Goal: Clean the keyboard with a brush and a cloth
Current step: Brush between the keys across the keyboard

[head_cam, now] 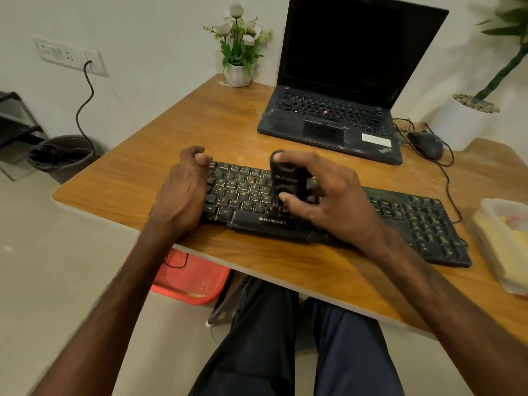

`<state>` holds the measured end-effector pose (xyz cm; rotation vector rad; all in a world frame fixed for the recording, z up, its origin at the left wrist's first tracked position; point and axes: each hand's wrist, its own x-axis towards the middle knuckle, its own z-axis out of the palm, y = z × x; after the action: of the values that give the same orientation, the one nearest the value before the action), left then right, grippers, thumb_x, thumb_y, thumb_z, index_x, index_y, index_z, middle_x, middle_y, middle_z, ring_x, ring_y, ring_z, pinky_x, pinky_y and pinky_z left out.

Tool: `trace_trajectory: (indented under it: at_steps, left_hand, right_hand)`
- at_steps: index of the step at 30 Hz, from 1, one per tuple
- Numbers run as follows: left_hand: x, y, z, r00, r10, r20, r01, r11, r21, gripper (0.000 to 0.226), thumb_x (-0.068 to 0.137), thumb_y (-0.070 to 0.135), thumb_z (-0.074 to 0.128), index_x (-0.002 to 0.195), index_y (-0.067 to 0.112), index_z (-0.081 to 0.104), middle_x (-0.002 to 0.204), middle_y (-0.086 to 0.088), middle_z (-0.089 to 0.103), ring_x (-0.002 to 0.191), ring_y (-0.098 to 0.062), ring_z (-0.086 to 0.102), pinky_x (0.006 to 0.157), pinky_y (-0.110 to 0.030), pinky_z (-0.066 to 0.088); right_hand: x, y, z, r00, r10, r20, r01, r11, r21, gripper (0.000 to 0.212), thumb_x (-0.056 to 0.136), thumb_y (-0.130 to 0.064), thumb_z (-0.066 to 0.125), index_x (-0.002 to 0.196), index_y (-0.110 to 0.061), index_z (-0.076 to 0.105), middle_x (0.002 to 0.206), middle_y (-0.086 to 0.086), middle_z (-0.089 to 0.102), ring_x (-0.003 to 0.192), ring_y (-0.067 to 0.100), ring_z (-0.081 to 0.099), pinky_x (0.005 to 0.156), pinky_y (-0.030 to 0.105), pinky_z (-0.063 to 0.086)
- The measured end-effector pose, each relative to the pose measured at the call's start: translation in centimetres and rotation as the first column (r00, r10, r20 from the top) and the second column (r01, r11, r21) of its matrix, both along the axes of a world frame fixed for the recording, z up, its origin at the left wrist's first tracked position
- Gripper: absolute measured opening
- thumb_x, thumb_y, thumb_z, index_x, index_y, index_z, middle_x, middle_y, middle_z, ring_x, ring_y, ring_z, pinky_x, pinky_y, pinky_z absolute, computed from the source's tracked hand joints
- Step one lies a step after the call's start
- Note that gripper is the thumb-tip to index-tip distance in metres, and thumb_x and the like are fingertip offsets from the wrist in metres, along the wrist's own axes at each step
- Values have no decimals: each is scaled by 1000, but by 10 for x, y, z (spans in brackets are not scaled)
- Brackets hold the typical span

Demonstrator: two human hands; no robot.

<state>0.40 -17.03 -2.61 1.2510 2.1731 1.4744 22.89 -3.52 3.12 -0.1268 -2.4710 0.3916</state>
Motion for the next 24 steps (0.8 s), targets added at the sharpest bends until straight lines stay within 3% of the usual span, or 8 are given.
trace_trajectory:
  at_steps: [4, 8, 12, 15, 17, 19, 21, 24]
  left_hand:
    - [-7, 0, -1, 965, -57, 254, 36, 996, 88, 104, 63, 102, 9, 136, 36, 42, 134, 7, 59, 125, -18, 57, 107, -56, 44]
    - [-5, -2, 3, 947, -67, 313, 39, 995, 95, 107, 58, 105, 11, 134, 38, 45, 132, 9, 60, 123, -17, 58, 107, -56, 44]
    - [-3, -2, 9, 902, -100, 421, 34, 986, 160, 117, 44, 108, 16, 129, 36, 50, 130, 2, 62, 122, -18, 59, 109, -52, 44]
    - [-3, -1, 14, 875, -109, 471, 15, 980, 199, 120, 39, 109, 19, 127, 33, 51, 126, -3, 64, 119, -20, 62, 104, -48, 49]
    - [-3, -2, 15, 863, -113, 492, 15, 980, 198, 119, 46, 104, 16, 131, 29, 50, 128, -5, 64, 120, -21, 62, 102, -48, 51]
    - [-4, -1, 15, 834, -110, 541, -5, 979, 206, 111, 55, 98, 12, 130, 26, 51, 128, -8, 65, 121, -23, 62, 102, -51, 51]
    - [-7, -1, 15, 820, -98, 564, -22, 979, 201, 96, 77, 86, 0, 131, 24, 50, 127, -9, 66, 121, -22, 61, 102, -55, 50]
    - [-17, 1, 14, 834, -105, 541, 7, 984, 180, 80, 96, 68, -4, 137, 21, 46, 124, -6, 69, 120, -21, 63, 103, -58, 48]
  right_hand:
    - [-5, -8, -3, 990, -107, -89, 95, 987, -130, 59, 83, -20, 77, 134, -17, 48, 126, 3, 59, 106, 10, 60, 75, 22, 59]
    - [-18, -40, -15, 998, 43, -35, -49, 981, -190, 62, 85, -20, 76, 136, -26, 41, 130, 4, 57, 108, 13, 61, 76, 22, 59]
    - [-28, -27, -6, 988, -107, -109, 88, 982, -167, 59, 84, -19, 77, 135, -16, 48, 126, 3, 59, 103, 9, 61, 75, 22, 59]
    - [-32, -50, -11, 997, 27, -72, -43, 972, -231, 60, 84, -20, 75, 134, -24, 43, 128, 3, 57, 106, 11, 61, 75, 22, 59]
    - [-36, -59, -16, 994, 104, -44, -111, 969, -219, 59, 86, -20, 74, 135, -27, 41, 127, 5, 57, 106, 14, 61, 73, 25, 60]
    - [-41, -53, -15, 997, 45, -69, -58, 979, -194, 59, 86, -19, 74, 135, -25, 42, 128, 5, 57, 107, 14, 61, 73, 26, 60]
    - [-46, -47, -12, 993, -31, -113, 7, 978, -208, 59, 85, -19, 75, 134, -22, 43, 129, 3, 56, 106, 11, 59, 72, 25, 60]
    - [-50, -57, -14, 994, 58, -91, -78, 971, -225, 57, 86, -17, 74, 135, -19, 46, 130, 5, 55, 110, 12, 58, 75, 24, 60]
